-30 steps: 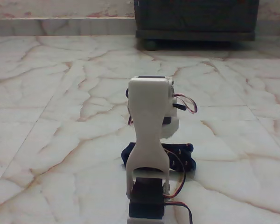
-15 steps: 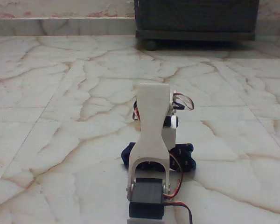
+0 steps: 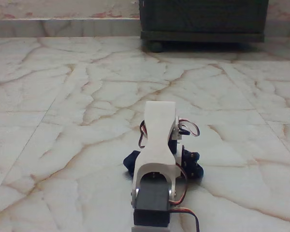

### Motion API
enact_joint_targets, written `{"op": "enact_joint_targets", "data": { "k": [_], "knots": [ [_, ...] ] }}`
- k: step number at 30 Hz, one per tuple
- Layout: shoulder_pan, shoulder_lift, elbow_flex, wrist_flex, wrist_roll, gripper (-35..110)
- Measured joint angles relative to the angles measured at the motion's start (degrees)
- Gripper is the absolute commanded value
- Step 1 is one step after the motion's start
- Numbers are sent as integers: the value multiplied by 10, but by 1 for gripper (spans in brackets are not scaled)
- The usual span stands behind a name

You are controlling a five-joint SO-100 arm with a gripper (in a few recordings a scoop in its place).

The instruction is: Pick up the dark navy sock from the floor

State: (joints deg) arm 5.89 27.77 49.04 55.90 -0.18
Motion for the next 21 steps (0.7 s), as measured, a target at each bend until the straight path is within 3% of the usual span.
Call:
{"op": "enact_joint_targets", "data": {
  "k": [11,21],
  "knots": [
    [2,-6,-4,-72,-137,0],
    [12,204,189,-147,-214,0]
  ]
}}
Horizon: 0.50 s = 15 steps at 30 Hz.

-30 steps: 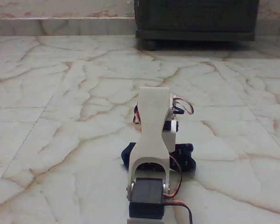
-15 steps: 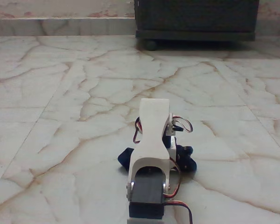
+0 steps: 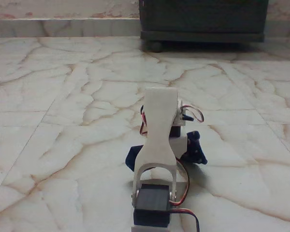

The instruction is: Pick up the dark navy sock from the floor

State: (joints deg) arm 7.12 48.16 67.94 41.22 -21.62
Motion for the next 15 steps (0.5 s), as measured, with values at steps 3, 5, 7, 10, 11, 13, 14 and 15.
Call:
{"op": "enact_joint_targets", "data": {
  "k": [3,5,7,10,11,13,14,15],
  "knots": [
    [2,91,106,-26,-34,0],
    [2,148,158,-27,-54,0],
    [2,202,221,-33,-83,0],
    [2,294,322,-67,-123,0],
    [2,322,354,-75,-137,0],
    [2,374,417,-93,-152,0],
    [2,403,444,-97,-161,0],
    [2,421,460,-92,-171,0]
  ]
}}
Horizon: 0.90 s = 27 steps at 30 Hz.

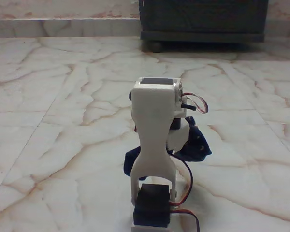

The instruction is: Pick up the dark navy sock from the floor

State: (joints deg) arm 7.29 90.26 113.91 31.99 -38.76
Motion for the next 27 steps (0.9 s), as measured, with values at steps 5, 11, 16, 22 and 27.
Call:
{"op": "enact_joint_targets", "data": {
  "k": [5,11,16,22,27],
  "knots": [
    [0,2,1,2,-5,0],
    [0,174,166,-66,-30,0],
    [0,276,264,-126,-60,0],
    [11,443,374,-137,-102,0],
    [21,463,429,-234,-152,0]
  ]
}}
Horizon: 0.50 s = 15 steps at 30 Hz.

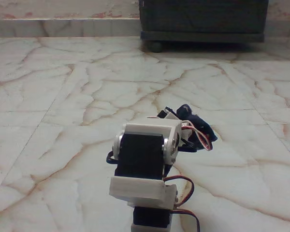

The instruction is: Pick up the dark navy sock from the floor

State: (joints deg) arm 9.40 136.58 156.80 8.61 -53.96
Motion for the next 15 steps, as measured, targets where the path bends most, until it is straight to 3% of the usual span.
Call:
{"op": "enact_joint_targets", "data": {
  "k": [15],
  "knots": [
    [-3,11,164,-417,-258,0]
  ]
}}
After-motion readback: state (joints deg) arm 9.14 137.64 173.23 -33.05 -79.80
